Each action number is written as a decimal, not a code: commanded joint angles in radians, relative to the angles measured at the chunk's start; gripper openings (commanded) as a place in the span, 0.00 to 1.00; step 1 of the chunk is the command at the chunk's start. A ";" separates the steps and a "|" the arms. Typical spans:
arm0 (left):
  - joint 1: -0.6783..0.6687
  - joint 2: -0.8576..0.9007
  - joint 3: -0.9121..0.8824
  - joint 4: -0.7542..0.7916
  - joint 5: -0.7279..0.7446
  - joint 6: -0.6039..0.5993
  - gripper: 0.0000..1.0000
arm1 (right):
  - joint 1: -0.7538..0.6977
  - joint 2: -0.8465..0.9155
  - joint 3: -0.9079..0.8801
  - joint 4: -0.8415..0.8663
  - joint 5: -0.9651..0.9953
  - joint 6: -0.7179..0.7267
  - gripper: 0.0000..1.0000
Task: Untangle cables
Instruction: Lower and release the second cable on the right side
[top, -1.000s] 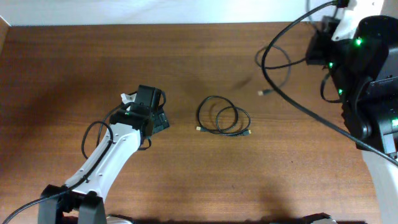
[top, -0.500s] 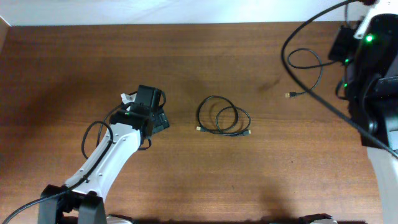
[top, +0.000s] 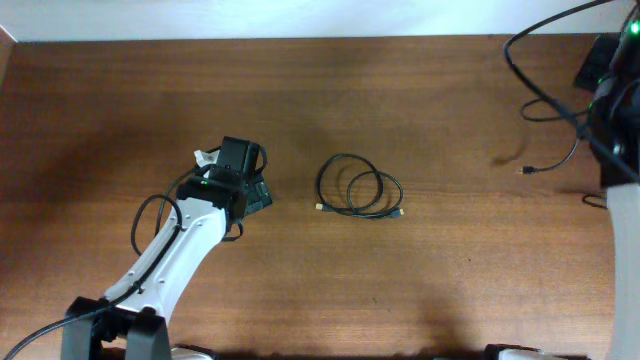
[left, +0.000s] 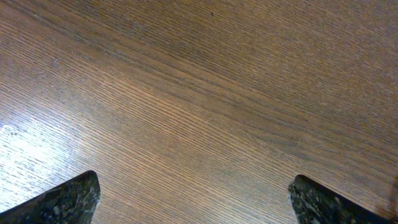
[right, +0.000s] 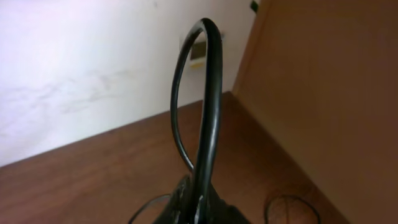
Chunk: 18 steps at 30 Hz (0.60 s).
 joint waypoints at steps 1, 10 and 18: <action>0.002 -0.001 -0.008 0.002 0.000 -0.010 0.99 | -0.037 0.058 0.015 0.030 -0.074 -0.001 0.04; 0.002 -0.001 -0.008 0.002 0.000 -0.010 0.99 | -0.132 0.169 0.015 0.145 -0.072 -0.002 0.04; 0.002 -0.001 -0.008 0.002 0.000 -0.010 0.99 | -0.277 0.256 0.015 0.276 -0.072 -0.001 0.04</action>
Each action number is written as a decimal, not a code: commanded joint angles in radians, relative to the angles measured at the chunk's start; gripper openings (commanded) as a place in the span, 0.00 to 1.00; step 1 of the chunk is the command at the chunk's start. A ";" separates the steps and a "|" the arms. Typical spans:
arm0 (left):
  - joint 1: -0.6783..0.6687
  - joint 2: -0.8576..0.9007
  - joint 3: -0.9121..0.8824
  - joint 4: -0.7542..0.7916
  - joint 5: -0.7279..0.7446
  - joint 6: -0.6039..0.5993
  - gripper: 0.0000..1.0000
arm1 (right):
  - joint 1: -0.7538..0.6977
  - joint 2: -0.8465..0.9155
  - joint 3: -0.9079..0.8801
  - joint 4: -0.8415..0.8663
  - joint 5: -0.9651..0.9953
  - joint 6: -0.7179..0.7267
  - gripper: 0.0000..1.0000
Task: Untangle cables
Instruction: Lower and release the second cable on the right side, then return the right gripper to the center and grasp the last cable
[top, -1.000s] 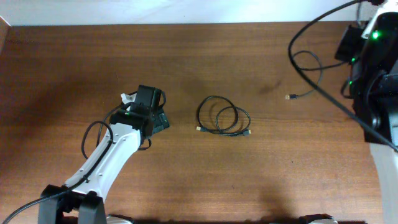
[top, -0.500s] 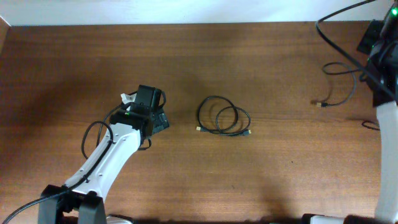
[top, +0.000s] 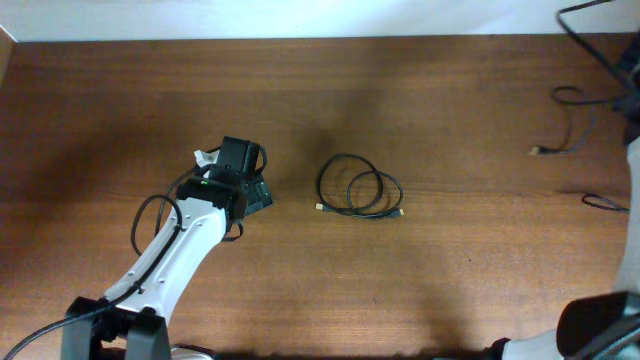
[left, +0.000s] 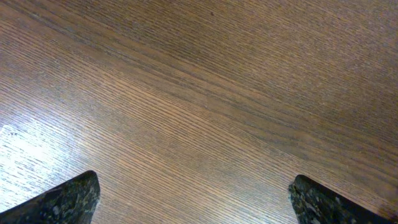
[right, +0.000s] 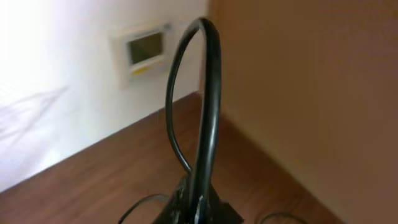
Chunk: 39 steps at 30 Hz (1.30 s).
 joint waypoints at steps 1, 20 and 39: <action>0.002 -0.001 -0.008 0.002 0.000 -0.010 0.99 | -0.047 0.053 0.015 0.042 -0.001 -0.001 0.04; 0.002 -0.001 -0.008 0.002 0.000 -0.010 0.99 | -0.074 0.185 0.013 -0.071 -0.003 -0.001 0.69; 0.002 -0.001 -0.008 0.002 0.000 -0.010 0.99 | -0.072 0.185 0.013 -0.405 -0.607 -0.002 0.99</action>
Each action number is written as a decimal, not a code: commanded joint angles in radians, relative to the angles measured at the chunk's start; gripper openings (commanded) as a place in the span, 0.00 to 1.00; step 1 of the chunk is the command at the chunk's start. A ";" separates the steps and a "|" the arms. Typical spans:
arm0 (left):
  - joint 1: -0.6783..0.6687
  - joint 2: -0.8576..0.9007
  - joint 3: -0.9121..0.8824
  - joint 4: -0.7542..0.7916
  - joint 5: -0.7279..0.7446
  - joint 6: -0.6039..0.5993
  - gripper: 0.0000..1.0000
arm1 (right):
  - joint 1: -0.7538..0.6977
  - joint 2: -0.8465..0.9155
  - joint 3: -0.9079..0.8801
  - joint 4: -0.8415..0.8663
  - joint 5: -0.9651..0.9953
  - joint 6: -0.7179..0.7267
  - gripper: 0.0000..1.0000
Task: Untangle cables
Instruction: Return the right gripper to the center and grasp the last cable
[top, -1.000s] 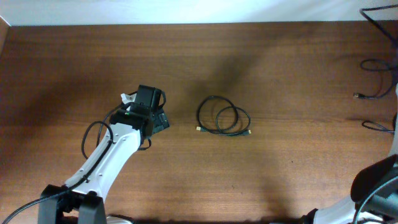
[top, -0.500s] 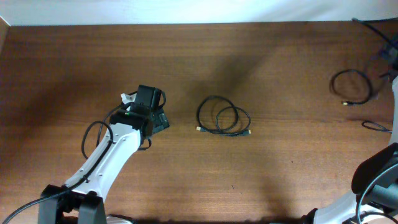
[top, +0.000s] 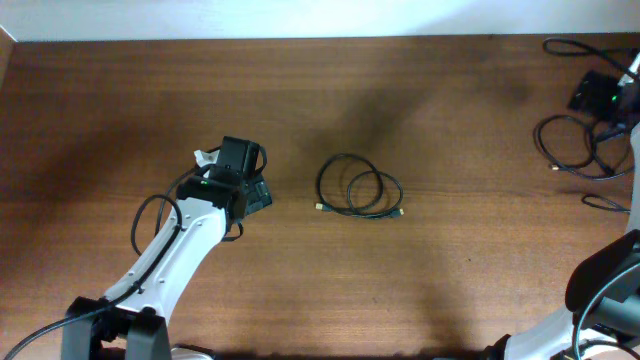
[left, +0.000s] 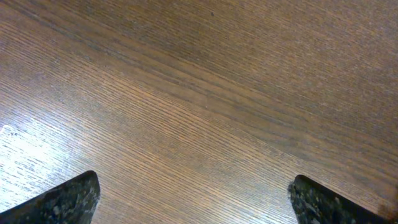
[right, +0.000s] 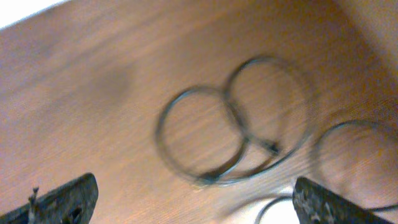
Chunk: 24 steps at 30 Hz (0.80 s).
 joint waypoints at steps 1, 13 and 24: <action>0.002 -0.001 -0.008 0.002 0.000 -0.010 0.99 | -0.003 0.005 0.013 -0.066 -0.251 0.000 0.99; 0.002 -0.001 -0.008 0.002 0.000 -0.010 0.99 | 0.140 0.006 -0.021 -0.271 -0.548 -0.263 0.99; 0.002 -0.001 -0.008 0.002 0.000 -0.010 0.99 | 0.368 0.006 -0.184 -0.240 -0.525 -0.332 0.99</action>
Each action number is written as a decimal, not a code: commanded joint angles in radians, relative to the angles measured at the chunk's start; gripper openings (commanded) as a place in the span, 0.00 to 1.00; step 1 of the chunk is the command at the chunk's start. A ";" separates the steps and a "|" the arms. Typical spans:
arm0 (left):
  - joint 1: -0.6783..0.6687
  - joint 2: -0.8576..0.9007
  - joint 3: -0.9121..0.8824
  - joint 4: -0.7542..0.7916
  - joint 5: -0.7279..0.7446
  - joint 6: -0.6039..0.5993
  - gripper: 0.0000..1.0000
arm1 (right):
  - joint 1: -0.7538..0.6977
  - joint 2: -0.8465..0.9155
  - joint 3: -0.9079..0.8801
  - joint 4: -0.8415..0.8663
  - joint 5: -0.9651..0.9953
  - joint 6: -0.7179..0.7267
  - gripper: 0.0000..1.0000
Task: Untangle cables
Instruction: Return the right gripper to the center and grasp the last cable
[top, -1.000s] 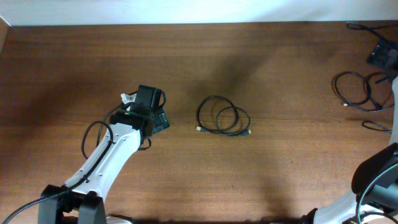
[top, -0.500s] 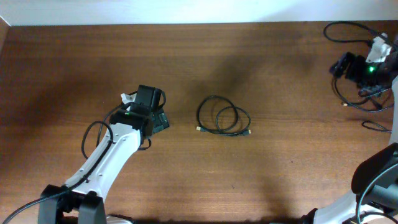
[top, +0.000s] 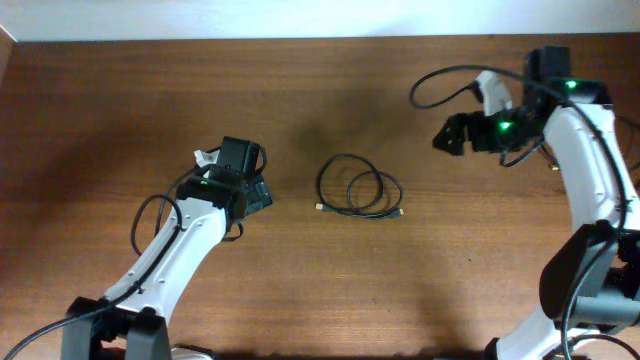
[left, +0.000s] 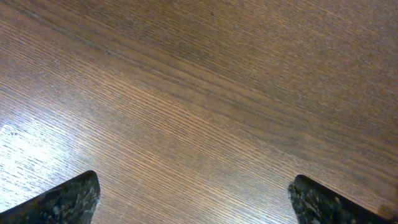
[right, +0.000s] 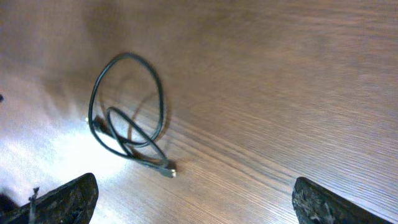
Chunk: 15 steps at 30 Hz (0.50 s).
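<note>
A thin black cable (top: 358, 188) lies in two overlapping loops at the middle of the wooden table (top: 320, 290), its plug ends at the left and the lower right. In the right wrist view the same cable (right: 126, 126) lies ahead and to the left. My right gripper (top: 447, 137) hovers to the right of the coil and a little behind it; it is open (right: 193, 205) with only bare wood between the fingertips (right: 62, 200). My left gripper (top: 262, 192) rests left of the coil, open (left: 193, 202) over bare wood.
My right arm's own black supply cable (top: 440, 80) arcs above the table behind the right gripper. The table's back edge meets a white wall (top: 300, 15). The left arm's base stands at the front left edge.
My right gripper has moved from the far right back corner, over a second cable lying there, to just right of the central coil. That second cable is now hidden by the arm. The left arm is unchanged.
My right gripper was shut on a black cable held high at the right edge, first over the table, then further out. Then it was open over that cable, laid in loops at the far right. Now it hovers open near the central coil. The left arm never moved.
</note>
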 joint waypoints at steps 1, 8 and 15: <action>0.002 -0.001 -0.008 0.002 0.000 -0.010 0.99 | 0.052 0.006 -0.068 0.007 0.001 -0.020 0.99; 0.002 -0.001 -0.008 0.002 0.000 -0.010 0.99 | 0.188 0.006 -0.246 0.165 0.001 -0.020 0.99; 0.002 -0.001 -0.008 0.002 0.000 -0.010 0.99 | 0.267 0.006 -0.379 0.351 0.002 -0.016 0.99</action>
